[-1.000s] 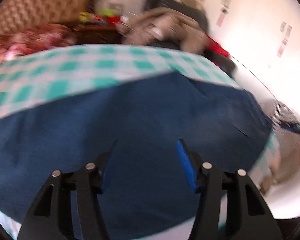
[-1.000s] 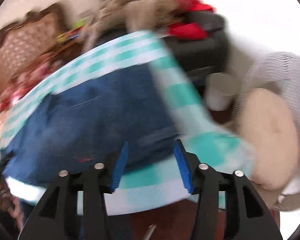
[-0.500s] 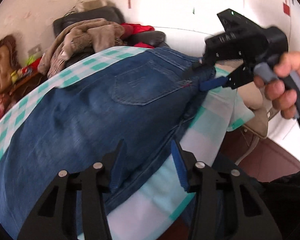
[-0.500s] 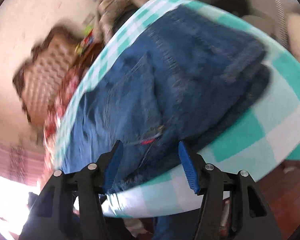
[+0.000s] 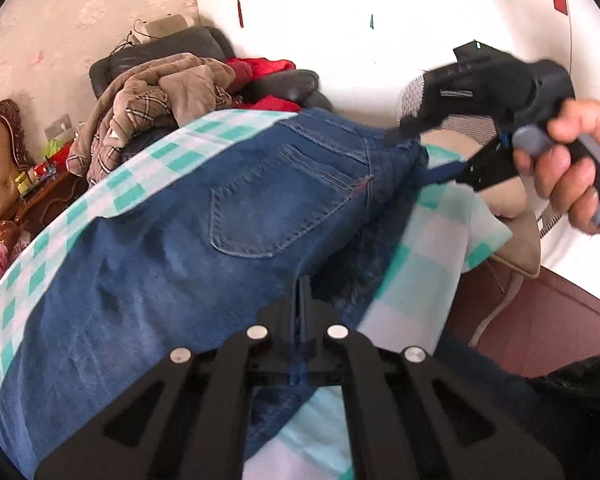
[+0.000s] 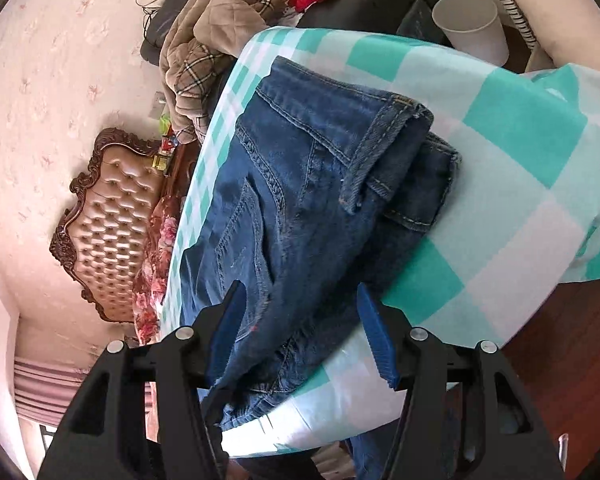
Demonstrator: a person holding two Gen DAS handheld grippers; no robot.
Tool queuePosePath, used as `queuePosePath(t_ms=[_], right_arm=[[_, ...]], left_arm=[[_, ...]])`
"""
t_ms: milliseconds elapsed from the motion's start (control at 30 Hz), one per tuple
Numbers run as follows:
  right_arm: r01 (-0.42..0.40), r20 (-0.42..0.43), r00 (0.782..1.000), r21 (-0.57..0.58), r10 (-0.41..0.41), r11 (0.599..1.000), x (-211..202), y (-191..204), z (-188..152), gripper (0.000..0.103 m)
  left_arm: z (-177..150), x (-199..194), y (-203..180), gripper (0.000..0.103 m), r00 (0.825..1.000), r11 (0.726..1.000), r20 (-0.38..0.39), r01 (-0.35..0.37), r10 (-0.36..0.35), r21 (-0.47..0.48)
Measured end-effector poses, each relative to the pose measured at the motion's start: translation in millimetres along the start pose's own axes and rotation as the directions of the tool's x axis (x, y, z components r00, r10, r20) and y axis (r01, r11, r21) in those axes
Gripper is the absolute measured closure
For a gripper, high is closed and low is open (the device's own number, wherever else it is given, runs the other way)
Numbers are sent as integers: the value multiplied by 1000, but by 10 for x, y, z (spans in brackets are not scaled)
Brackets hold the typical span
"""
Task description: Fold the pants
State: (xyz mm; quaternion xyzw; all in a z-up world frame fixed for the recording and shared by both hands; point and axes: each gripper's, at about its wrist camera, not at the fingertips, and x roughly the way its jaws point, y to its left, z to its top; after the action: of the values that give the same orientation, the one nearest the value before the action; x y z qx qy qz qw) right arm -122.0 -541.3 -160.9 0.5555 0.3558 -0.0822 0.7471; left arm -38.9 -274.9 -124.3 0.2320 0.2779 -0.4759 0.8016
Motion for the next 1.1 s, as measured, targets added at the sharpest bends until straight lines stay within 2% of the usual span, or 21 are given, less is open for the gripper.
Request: queuePosePath(t_ms=[133,167,200,267,367,600,700,767,800,867,900,933,967,1000,1033,1067,1100], right_arm=[[-3,17,1000,8,3,1000,37,-10,72,46],[1,29,1000,3,-1,1000,40,13,87,62],[16,38,999,-16,-15,1000,34,58,89,89],[45,65,997,-66,-41,997,-13,165,99,99],[89,94,993,-146,-76,985,-101,333,70,101],[182,72,982,-140,-173,973,31,116,48,101],[226,82,973,-155,-216,962,59,64,16,101],[266,99,963,-180,-251,947,74,93,-14,101],[281,106,958,-189,-265,941,76,109,-24,101],[322,126,945,-210,-301,923,71,146,-39,101],[335,133,941,-217,-312,917,66,156,-52,101],[360,150,931,-229,-332,905,46,185,-76,100],[397,178,915,-243,-362,885,14,215,-111,100],[429,216,899,-252,-381,867,-32,258,-149,94],[453,255,884,-262,-392,852,-75,312,-191,90],[498,314,856,-285,-411,819,-121,409,-258,85],[522,352,840,-311,-414,794,-145,494,-309,84]], left_arm=[[64,-78,35,102,1000,1000,21,-4,4,8],[66,-88,34,102,1000,1000,23,-1,1,7],[55,-87,24,102,1000,1000,21,0,-1,9],[13,-59,-25,102,1000,999,5,-10,10,34],[-72,-75,-147,102,1000,999,-1,-6,6,52],[-234,74,-219,100,999,999,-38,-1,3,37],[-275,45,-212,92,998,999,-48,32,-31,17],[-297,-73,-99,69,999,997,-24,47,-49,-57],[-312,-156,-17,69,999,993,1,48,-48,-103],[-394,-388,324,69,998,963,54,26,-13,-267],[-463,-493,501,69,997,940,67,-7,31,-342],[-577,-621,724,69,993,904,67,-64,101,-422],[-695,-718,908,69,987,871,55,-109,154,-478],[-775,-765,1026,69,983,851,36,-136,178,-508],[-921,-802,1194,69,977,818,-25,-191,211,-543],[-1055,-837,1314,71,970,790,-70,-232,234,-567],[-1190,-898,1413,71,964,764,-95,-257,250,-592]])
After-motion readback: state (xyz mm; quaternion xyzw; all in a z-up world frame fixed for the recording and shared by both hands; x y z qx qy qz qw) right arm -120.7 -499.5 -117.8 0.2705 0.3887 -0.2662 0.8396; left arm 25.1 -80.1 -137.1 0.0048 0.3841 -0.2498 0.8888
